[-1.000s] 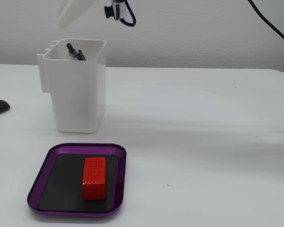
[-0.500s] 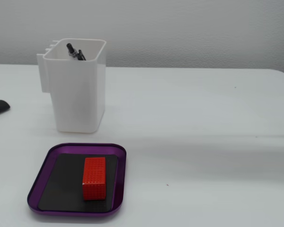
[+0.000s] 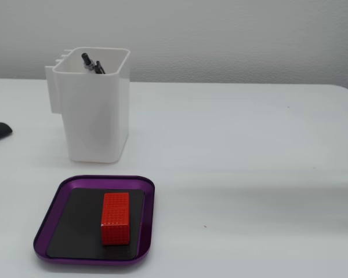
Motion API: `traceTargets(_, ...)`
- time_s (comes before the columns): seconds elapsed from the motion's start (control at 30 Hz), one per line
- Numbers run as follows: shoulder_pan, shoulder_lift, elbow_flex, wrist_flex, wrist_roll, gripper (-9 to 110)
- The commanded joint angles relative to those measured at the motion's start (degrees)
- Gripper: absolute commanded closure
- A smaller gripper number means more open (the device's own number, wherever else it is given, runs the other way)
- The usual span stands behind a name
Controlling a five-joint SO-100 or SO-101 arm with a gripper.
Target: Pick up the pen and put it in the pen holder.
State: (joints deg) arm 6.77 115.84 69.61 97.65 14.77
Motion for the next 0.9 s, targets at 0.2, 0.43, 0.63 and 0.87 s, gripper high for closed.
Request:
traceTargets(0.2, -0.1, 23.0, 40.9, -7.5, -0.4, 88)
traceTargets(0.43, 0.4, 37.4, 59.8, -15.6, -0.6, 88)
traceTargets(0.63, 0.5, 52.8, 73.7, -22.9, -10.6, 88)
traceTargets(0.87, 0.6, 75.6, 88.1, -24.6, -12.7, 88)
